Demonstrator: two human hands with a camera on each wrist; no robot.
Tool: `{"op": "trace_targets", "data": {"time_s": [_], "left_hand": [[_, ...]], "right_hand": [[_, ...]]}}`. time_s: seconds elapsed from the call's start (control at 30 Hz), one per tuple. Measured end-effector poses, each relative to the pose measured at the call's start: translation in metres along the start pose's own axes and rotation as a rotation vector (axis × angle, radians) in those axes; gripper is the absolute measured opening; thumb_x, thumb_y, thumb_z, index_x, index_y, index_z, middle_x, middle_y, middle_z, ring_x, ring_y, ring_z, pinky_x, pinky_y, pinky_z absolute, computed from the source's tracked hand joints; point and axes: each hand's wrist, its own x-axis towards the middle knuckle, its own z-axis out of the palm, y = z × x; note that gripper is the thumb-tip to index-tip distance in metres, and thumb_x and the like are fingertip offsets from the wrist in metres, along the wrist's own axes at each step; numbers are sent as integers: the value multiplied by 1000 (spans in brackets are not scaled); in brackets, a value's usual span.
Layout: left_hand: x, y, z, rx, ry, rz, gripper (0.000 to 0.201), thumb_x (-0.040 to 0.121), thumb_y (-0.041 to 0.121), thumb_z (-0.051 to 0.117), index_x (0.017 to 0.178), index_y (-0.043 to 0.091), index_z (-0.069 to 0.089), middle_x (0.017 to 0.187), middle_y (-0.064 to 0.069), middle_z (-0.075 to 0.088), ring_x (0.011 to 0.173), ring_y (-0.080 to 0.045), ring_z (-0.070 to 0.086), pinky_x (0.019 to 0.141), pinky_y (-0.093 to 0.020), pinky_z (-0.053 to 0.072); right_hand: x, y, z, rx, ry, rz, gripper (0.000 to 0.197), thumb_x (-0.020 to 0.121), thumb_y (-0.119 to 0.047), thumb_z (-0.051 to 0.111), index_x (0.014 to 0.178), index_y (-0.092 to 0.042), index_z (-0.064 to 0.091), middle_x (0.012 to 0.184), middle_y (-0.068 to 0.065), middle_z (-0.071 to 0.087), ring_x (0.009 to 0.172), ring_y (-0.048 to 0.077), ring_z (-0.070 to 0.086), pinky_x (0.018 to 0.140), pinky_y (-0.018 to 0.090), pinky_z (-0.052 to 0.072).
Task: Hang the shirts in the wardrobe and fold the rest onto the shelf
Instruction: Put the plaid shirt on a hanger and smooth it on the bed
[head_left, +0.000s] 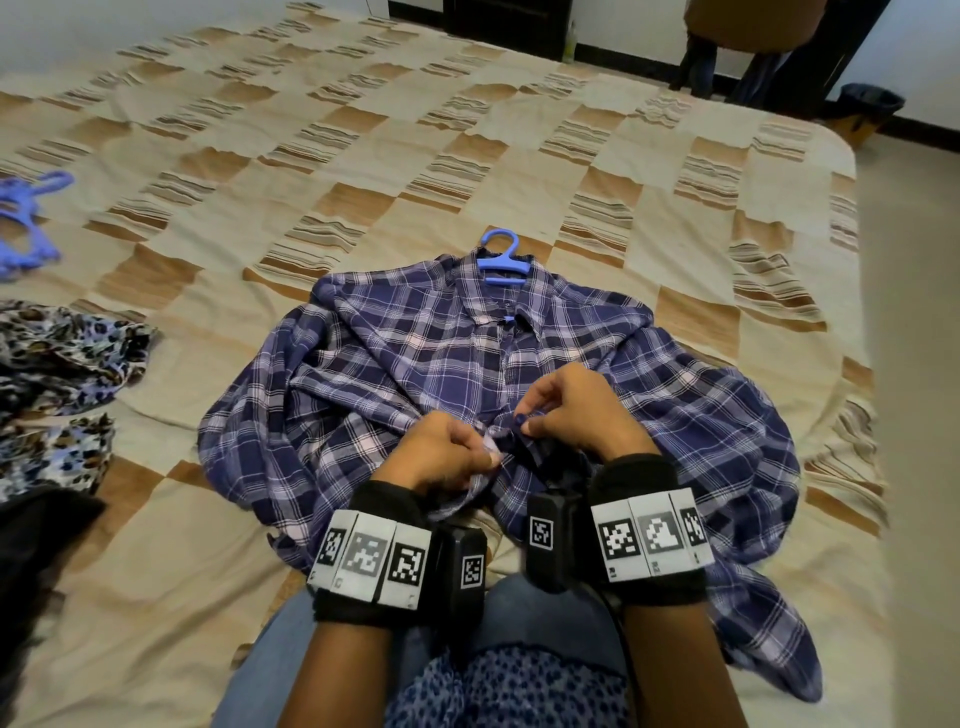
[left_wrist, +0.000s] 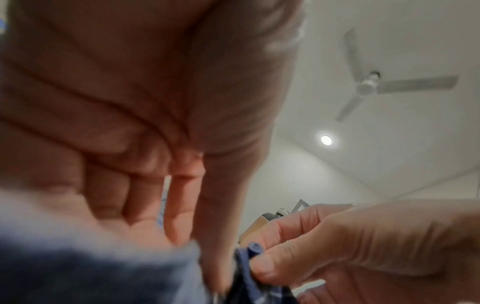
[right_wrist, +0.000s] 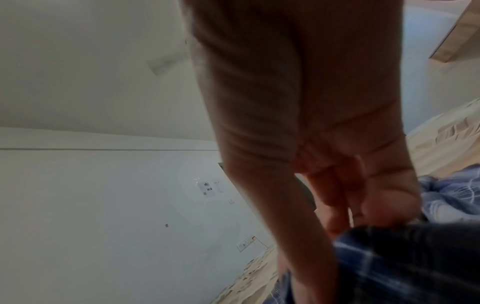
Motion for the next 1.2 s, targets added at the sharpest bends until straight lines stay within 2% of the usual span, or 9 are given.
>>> {"op": "trace_targets", "data": {"time_s": [0.17, 0.37, 0.5, 0.63, 0.87, 0.97, 1.07, 1.13, 1.2], "left_hand": [[-2, 10, -3, -398, 165, 106, 4, 88, 3, 60, 87, 5, 63, 72, -4, 56, 50, -1, 52, 47, -10, 45], [-2, 10, -4, -487, 185, 122, 18, 79, -9, 65, 95, -1, 61, 78, -9, 64, 54, -5, 63, 51, -14, 52], [-4, 11, -4, -509, 164, 129, 24, 76, -16, 64, 87, 5, 61, 64, 0, 70, 54, -7, 66, 54, -17, 55], [-1, 10, -4, -546, 234, 135, 36, 80, -12, 62, 114, -1, 56, 73, -2, 62, 59, -8, 63, 55, -15, 54], [-1, 11, -6, -566, 272, 130, 44, 81, -10, 62, 124, -3, 51, 84, -5, 58, 71, -13, 60, 55, -14, 54], [-2, 12, -5, -563, 274, 128, 38, 81, -11, 61, 117, 0, 54, 81, -4, 60, 68, -12, 61, 55, -14, 54], [-5, 13, -9, -541, 278, 117, 16, 83, -8, 59, 86, 7, 63, 64, -1, 64, 54, -8, 60, 49, -14, 51], [-6, 12, -17, -495, 328, 94, 20, 84, -4, 55, 73, 10, 63, 58, 0, 60, 44, -4, 54, 43, -12, 45], [-5, 10, -22, -442, 375, 66, 22, 84, -1, 51, 71, 11, 63, 53, 1, 54, 39, -3, 46, 39, -10, 38]], "right_hand": [[0, -10, 2, 25, 104, -158, 10, 74, -6, 75, 80, -13, 73, 66, -9, 57, 57, -2, 47, 56, 11, 39], [0, -14, 5, 44, 87, -183, 9, 72, -7, 77, 76, -11, 71, 62, -8, 57, 55, -2, 50, 54, 5, 40], [-1, -13, 3, 39, 74, -196, 10, 73, -10, 78, 75, -16, 70, 64, -8, 58, 58, -1, 51, 61, 13, 43], [1, -12, 4, 51, 44, -210, 17, 73, -10, 78, 70, -24, 68, 67, -6, 61, 61, 3, 54, 71, 29, 50], [2, -13, 8, 102, 11, -212, 13, 74, -11, 78, 71, -21, 70, 62, -6, 61, 57, 3, 53, 66, 26, 47], [2, -13, 8, 80, 13, -209, 8, 75, -17, 78, 71, -21, 72, 69, -2, 66, 64, 7, 57, 70, 33, 52], [2, -8, 6, -17, 92, -127, 6, 78, -18, 75, 75, -22, 71, 72, -7, 63, 71, 9, 57, 74, 32, 51], [1, -2, 3, -33, 124, -62, 10, 80, -17, 73, 73, -23, 69, 72, -11, 58, 73, 8, 55, 76, 33, 51], [1, 3, 0, 28, 116, -44, 12, 82, -15, 71, 73, -22, 67, 69, -11, 56, 67, 5, 51, 74, 31, 49]]}}
